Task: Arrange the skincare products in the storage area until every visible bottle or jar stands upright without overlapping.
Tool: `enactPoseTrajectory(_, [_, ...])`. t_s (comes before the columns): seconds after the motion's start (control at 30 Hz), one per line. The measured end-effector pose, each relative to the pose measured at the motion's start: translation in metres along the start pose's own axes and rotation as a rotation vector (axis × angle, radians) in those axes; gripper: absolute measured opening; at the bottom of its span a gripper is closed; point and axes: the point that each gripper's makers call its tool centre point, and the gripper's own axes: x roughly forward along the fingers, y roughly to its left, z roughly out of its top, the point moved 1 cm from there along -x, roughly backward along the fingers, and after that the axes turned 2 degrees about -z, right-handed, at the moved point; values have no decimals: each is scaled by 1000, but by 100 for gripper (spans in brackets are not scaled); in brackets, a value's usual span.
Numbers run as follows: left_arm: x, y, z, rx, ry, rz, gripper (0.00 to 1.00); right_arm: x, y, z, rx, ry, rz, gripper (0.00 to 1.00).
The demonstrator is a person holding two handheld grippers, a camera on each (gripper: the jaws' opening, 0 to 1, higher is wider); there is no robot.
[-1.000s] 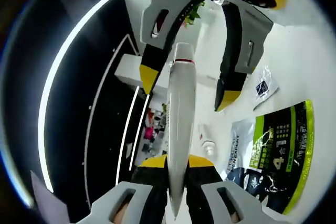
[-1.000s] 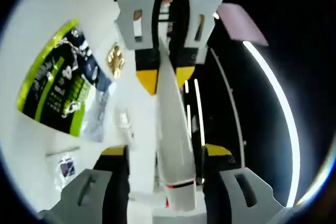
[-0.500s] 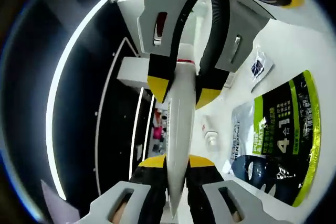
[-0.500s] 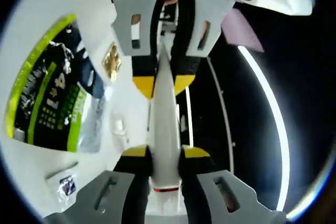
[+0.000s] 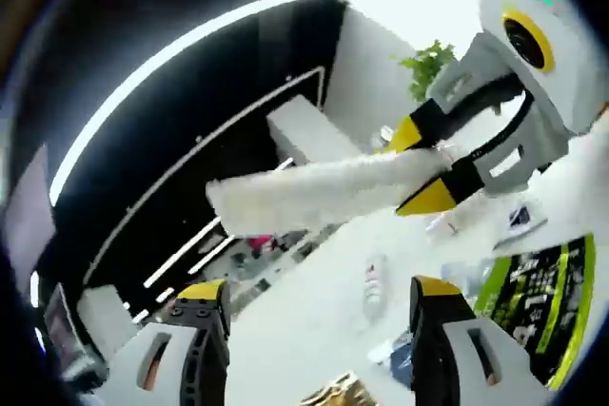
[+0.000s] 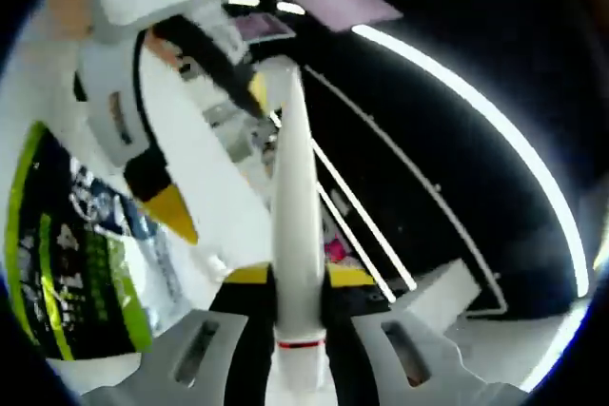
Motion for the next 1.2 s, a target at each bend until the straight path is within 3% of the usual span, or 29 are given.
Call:
enactPoseTrajectory(0.03, [1,-3,1,-29,-18,-21,81,0,0,-2,77,5,21,16])
enactPoseTrajectory(0.07, [3,-15,5,-107,-69,-95,81,-2,3,-4,189,12,71,16])
enactPoseTrajectory(0.1, [2,-31,13,-158,-134,-191,80,-3,4,-5,356,2,115,16])
enactPoseTrajectory(0.13, [0,-40,18,-177,-171,-254,82,-4,2,-7,448,-2,130,16])
enactPoseTrajectory(0.17, [-5,-48,28,-196,-206,-328,84,-8,4,-7,549,-24,199,16])
enactPoseTrajectory(0.23, [-13,-56,44,-298,-323,-411,89,-14,2,-3,702,-88,259,16])
enactPoseTrajectory(0.3, [-17,-58,42,-454,-292,-481,94,-18,4,0,801,-119,311,16])
enactPoseTrajectory(0.33, [-16,-57,43,-483,-298,-492,94,-19,5,1,867,-116,346,16])
enactPoseTrajectory(0.4, [-17,-49,49,-646,-325,-546,88,-21,8,6,956,-146,394,16])
enactPoseTrajectory(0.43, [-20,-44,50,-737,-346,-569,86,-25,13,13,1012,-176,451,16])
enactPoseTrajectory(0.57, [-19,-34,53,-990,-368,-698,80,-33,26,28,1096,-210,573,16])
enactPoseTrajectory(0.6, [-21,-34,55,-1012,-373,-711,78,-36,31,33,1116,-218,612,16])
enactPoseTrajectory(0.63, [-24,-34,58,-1019,-391,-733,76,-39,35,37,1126,-221,633,16])
enactPoseTrajectory(0.77, [-33,-42,61,-983,-384,-806,48,-45,49,48,1205,-218,738,16])
enactPoseTrajectory(0.97, [-35,-35,64,-1071,-403,-834,44,-51,64,50,1252,-162,835,16])
enactPoseTrajectory(1.03, [-42,-33,66,-1085,-416,-846,37,-57,69,55,1242,-163,865,16])
enactPoseTrajectory(1.13, [-46,-30,68,-1104,-436,-839,35,-59,77,58,1204,-151,910,16])
enactPoseTrajectory(1.2, [-47,-30,66,-1127,-409,-843,30,-60,82,59,1189,-148,920,17])
